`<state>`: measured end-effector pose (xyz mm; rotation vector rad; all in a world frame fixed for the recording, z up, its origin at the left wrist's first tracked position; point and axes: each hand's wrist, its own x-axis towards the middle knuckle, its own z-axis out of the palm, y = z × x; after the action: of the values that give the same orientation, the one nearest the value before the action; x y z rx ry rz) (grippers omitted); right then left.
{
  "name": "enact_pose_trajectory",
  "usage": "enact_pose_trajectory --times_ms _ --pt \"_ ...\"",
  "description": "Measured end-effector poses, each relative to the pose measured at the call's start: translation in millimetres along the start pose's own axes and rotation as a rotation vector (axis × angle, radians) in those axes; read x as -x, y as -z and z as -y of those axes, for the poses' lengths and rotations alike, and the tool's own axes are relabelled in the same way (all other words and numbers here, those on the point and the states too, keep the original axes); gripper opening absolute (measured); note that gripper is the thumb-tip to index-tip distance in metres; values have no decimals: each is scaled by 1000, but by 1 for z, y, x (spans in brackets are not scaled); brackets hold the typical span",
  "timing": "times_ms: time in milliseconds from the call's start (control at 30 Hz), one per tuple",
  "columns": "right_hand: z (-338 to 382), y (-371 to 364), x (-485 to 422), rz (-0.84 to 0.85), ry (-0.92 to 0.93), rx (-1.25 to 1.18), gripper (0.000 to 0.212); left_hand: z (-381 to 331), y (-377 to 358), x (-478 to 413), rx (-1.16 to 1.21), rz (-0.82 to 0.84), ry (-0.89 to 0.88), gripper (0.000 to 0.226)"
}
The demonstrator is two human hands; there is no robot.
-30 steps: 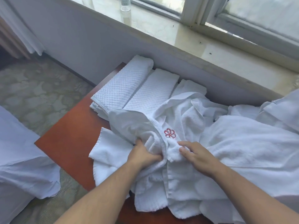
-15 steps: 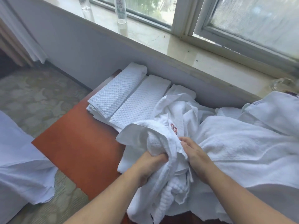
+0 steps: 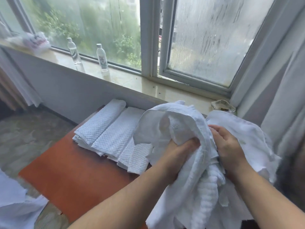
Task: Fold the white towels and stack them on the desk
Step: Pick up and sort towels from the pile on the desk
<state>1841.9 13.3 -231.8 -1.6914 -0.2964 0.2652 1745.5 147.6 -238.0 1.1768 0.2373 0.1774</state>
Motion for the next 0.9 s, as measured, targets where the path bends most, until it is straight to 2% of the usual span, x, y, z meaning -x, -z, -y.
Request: enact_pose_trajectory --times_ms 67,200,367,533,633,733,767,833,900 --pt "9 22 2 -38 34 -12 16 -5 -23 -4 -20 11 -16 40" --pt "20 58 1 -151 79 -46 14 -5 -61 -14 -17 61 -45 52" --pt "7 94 -5 -267 55 -71 13 9 -94 -34 -85 116 3 44" --pt "-36 89 -15 -219 -42 -71 19 28 -83 -55 -208 102 39 37" --pt "-56 71 -22 -145 -88 -30 23 30 -64 -68 -354 18 42 42" --pt "-72 54 -27 -89 -93 -17 23 33 -47 -82 -747 -154 78 63" --pt "-76 51 -28 -94 -86 36 21 35 -41 -85 -762 -158 93 65" --pt "-76 49 -30 -156 -83 120 15 38 -33 -87 -654 -157 80 53" --pt "-72 52 -35 -268 -39 142 13 34 -32 -83 -660 -233 -58 37"
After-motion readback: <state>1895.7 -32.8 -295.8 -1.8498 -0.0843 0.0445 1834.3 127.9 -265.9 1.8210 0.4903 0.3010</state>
